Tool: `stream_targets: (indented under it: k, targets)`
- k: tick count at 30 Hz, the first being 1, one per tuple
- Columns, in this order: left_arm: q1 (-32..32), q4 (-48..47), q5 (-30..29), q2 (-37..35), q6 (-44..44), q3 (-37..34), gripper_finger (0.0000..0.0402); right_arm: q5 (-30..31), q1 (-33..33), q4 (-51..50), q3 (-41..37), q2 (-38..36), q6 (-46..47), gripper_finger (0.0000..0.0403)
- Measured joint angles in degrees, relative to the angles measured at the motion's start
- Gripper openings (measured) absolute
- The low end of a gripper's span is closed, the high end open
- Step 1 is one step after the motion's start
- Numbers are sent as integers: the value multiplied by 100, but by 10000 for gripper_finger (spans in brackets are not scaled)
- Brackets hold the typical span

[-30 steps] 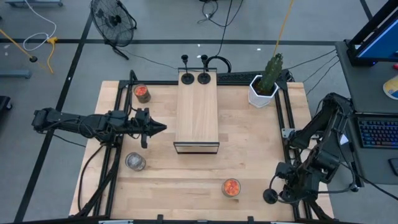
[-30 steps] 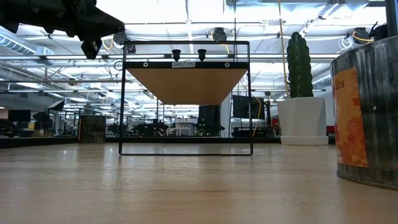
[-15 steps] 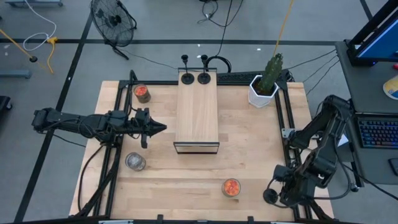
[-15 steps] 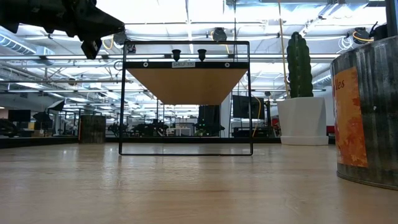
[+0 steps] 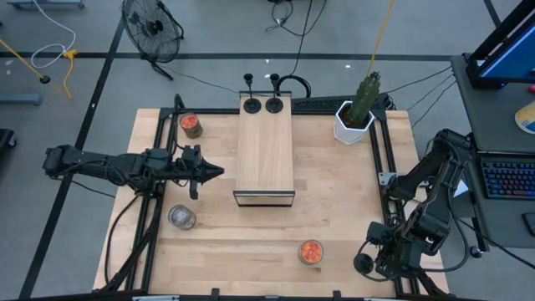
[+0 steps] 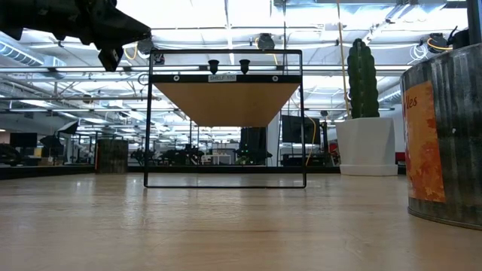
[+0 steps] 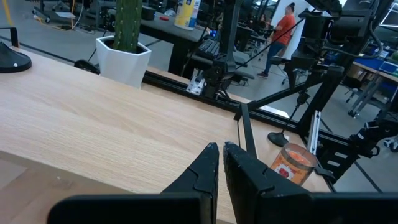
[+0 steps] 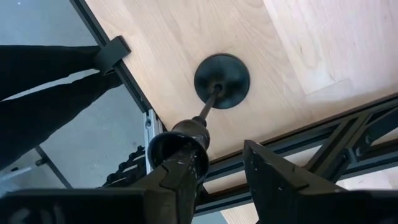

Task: Pick & Place candle stick holders
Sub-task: Put the black candle holder on the shelf

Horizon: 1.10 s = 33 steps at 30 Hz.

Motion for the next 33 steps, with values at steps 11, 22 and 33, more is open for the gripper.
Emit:
stream_targets:
  k: [11, 22, 33]
  targets:
    - [0, -1, 0, 2, 3, 0, 31, -16, 0, 406, -264, -2, 0, 108]
    - [-2, 2, 0, 1, -33, 0, 31, -149, -4, 863, -608, -61, -62, 42]
    - [0, 60, -16, 2, -39, 2, 31, -206, -14, 518, -638, -415, -127, 12]
